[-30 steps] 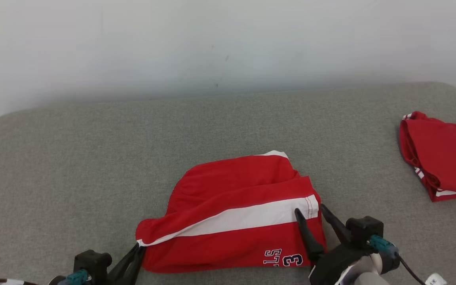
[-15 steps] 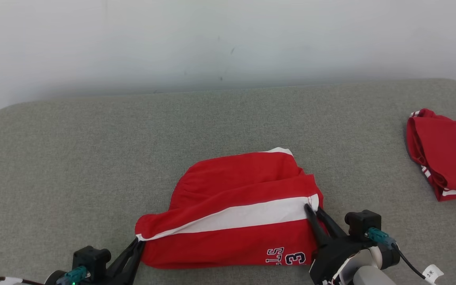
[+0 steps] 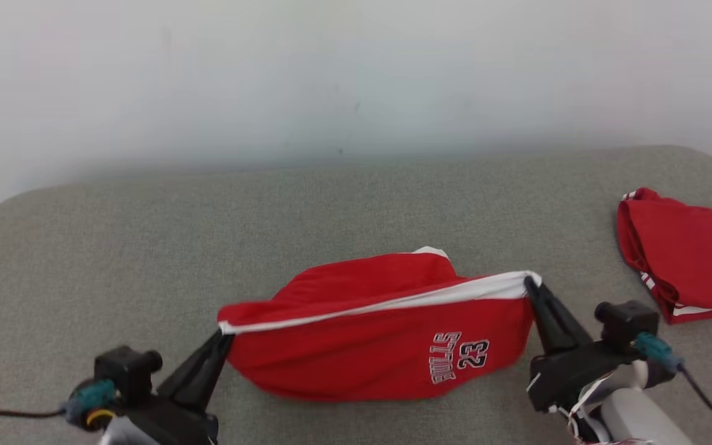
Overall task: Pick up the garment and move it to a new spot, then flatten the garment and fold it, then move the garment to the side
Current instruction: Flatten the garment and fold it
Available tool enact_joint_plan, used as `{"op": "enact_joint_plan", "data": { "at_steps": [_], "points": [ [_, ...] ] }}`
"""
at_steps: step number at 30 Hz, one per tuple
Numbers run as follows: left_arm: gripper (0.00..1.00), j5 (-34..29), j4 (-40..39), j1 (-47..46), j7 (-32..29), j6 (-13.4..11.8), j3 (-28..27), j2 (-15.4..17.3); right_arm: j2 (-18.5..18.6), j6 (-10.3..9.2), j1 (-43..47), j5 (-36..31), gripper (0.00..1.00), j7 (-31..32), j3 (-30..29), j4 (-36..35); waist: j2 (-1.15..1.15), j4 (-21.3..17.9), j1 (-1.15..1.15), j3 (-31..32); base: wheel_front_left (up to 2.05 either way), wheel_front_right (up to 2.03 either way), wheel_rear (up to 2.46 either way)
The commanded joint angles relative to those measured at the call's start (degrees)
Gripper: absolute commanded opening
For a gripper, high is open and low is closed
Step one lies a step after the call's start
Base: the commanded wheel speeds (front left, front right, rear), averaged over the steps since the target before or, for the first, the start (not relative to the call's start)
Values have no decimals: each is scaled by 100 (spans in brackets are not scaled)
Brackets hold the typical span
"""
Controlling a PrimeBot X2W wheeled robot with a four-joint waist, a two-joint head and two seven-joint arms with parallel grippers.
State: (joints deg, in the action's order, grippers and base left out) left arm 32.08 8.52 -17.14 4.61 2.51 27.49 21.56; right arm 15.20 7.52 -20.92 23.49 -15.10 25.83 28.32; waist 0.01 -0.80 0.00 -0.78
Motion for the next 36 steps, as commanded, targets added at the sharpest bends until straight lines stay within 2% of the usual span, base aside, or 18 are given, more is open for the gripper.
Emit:
{"op": "enact_joint_plan", "data": {
  "at_steps": [1,11,21,25,31,36],
  "points": [
    [0,61,-202,-167,-127,40,-63,133,145,-7,-67,118,0,0,-61,-191,-1,-47,0,142,0,0,0],
    [0,350,-1033,-1220,-901,278,-208,468,933,-7,-708,469,0,316,-259,-1121,-1,-153,0,444,0,0,0],
    [0,915,-971,-2449,-1479,429,-107,307,1359,-7,-1462,822,0,634,-378,-1606,-1,-180,0,595,0,0,0],
    [0,1176,-850,-2891,-1801,473,-18,335,1558,-7,-1782,941,0,795,-384,-1755,-1,-192,0,551,0,0,0],
    [0,1477,-467,-3459,-1986,484,127,256,1648,-7,-2363,1115,0,956,-246,-1671,-1,-204,0,296,0,0,0],
    [0,1566,23,-4261,-1864,497,303,198,1528,-7,-3323,1203,0,1016,188,-1125,-1,-283,0,-392,0,0,0]
  ]
}}
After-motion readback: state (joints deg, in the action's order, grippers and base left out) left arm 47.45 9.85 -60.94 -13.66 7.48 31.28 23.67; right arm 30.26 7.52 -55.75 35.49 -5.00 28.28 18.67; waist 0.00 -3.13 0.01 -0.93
